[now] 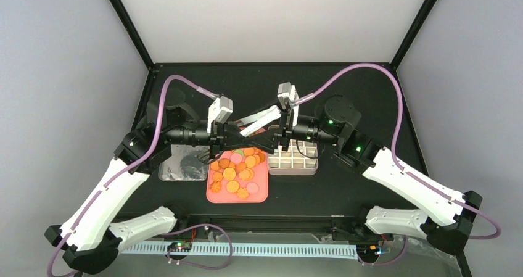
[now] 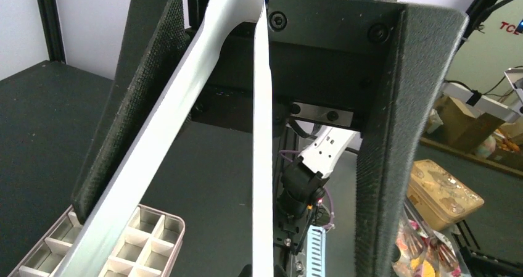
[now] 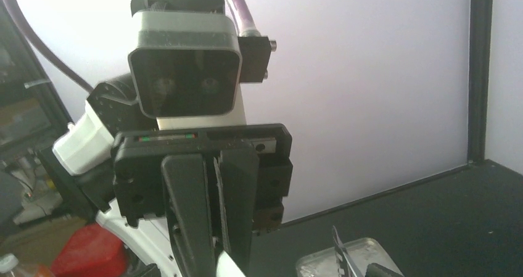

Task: Pack the cookies
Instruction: Pass from the left arm to the right

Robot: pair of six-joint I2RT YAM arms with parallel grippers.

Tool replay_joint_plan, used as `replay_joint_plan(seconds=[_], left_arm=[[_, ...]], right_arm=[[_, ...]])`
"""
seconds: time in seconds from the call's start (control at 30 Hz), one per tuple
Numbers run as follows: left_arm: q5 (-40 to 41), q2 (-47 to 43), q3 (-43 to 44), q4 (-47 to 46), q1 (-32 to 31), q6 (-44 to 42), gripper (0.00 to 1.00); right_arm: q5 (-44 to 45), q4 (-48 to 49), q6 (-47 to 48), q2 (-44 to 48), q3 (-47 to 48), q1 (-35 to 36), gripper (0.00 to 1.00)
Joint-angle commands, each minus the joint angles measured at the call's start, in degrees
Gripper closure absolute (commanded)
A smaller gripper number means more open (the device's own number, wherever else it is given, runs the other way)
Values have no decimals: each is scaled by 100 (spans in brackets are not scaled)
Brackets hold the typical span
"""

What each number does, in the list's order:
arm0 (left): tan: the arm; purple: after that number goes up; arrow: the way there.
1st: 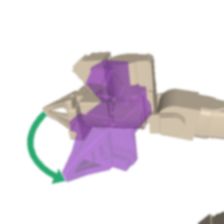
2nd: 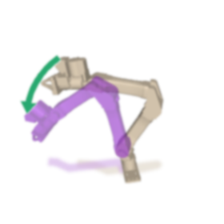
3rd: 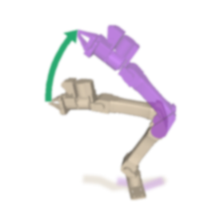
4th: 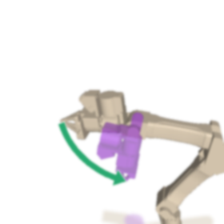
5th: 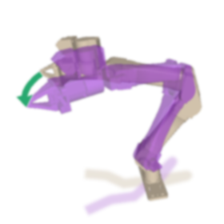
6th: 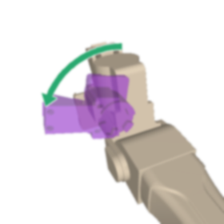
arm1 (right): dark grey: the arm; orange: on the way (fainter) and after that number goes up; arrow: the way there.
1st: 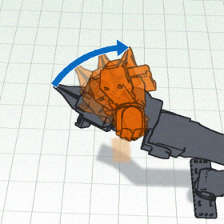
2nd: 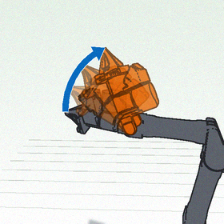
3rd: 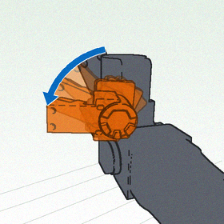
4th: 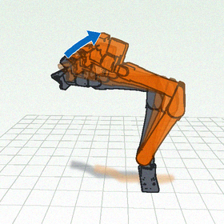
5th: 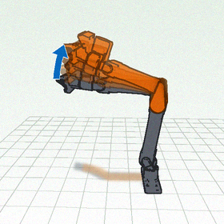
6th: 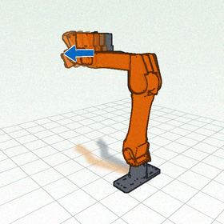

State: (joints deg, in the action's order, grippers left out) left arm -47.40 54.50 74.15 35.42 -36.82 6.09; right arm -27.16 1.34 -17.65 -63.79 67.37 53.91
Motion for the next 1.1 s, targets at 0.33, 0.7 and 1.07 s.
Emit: replay_joint_plan(seconds=[0.33, 0.7, 1.07], left_arm=[[-108, 49, 393, -351, 97, 210, 98], [47, 257, 474, 53, 156, -264, 77], [43, 441, 397, 458, 353, -615, 80]], right_arm=[[-111, 1013, -887, -169, -186, -171, 52], [-267, 1487, -1469, -407, -451, -716, 61], [-595, 1555, -1612, -760, -541, -957, 66]])
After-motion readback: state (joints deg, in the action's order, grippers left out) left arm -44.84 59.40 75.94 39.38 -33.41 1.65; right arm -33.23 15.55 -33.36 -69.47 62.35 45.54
